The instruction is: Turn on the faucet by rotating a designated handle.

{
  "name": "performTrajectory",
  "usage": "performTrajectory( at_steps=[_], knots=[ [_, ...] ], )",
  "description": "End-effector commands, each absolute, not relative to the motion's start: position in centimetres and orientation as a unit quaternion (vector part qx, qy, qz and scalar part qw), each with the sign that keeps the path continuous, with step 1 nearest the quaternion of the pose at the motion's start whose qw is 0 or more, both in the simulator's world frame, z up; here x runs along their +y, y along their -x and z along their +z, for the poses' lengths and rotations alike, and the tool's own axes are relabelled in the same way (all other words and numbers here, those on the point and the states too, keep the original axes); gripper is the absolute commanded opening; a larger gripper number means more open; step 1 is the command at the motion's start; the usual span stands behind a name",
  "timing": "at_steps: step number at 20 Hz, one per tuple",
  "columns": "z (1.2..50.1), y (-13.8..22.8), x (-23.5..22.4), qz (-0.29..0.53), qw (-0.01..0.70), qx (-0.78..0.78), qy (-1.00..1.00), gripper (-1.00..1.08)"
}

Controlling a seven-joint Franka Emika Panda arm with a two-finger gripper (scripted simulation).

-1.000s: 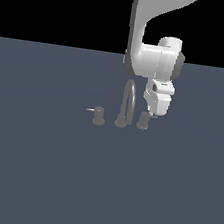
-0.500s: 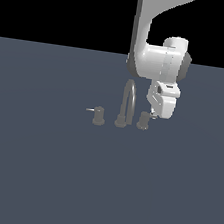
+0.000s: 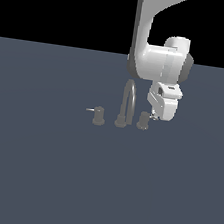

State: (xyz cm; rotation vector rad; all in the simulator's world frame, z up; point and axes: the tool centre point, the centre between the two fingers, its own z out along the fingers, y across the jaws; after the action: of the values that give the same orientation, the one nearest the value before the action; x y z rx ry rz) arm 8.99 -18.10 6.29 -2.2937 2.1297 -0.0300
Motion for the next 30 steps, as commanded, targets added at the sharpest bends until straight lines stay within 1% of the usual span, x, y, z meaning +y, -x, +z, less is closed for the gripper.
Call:
performTrajectory(
  at_steps=[1,9,11,24,25,26,30],
  knots=[
    [6.3,-7.7,-18.0,-0.002,0.002,0.681,0.732,-1.00],
    [6.3,-5.4,-17.9,0.000,0.000,0.683,0.731,-1.00],
    [6.3,-6.0,-18.5,-0.007,0.002,0.684,0.729,-1.00],
    [6.3,-3.0,-14.7,0.000,0.000,0.683,0.730,-1.00],
    [6.3,-3.0,-14.7,0.000,0.000,0.683,0.730,-1.00],
    [6.4,-3.0,-17.0,-0.007,-0.002,0.693,0.721,-1.00],
    [6.3,-3.5,-13.7,-0.003,-0.001,0.688,0.726,-1.00]
  ],
)
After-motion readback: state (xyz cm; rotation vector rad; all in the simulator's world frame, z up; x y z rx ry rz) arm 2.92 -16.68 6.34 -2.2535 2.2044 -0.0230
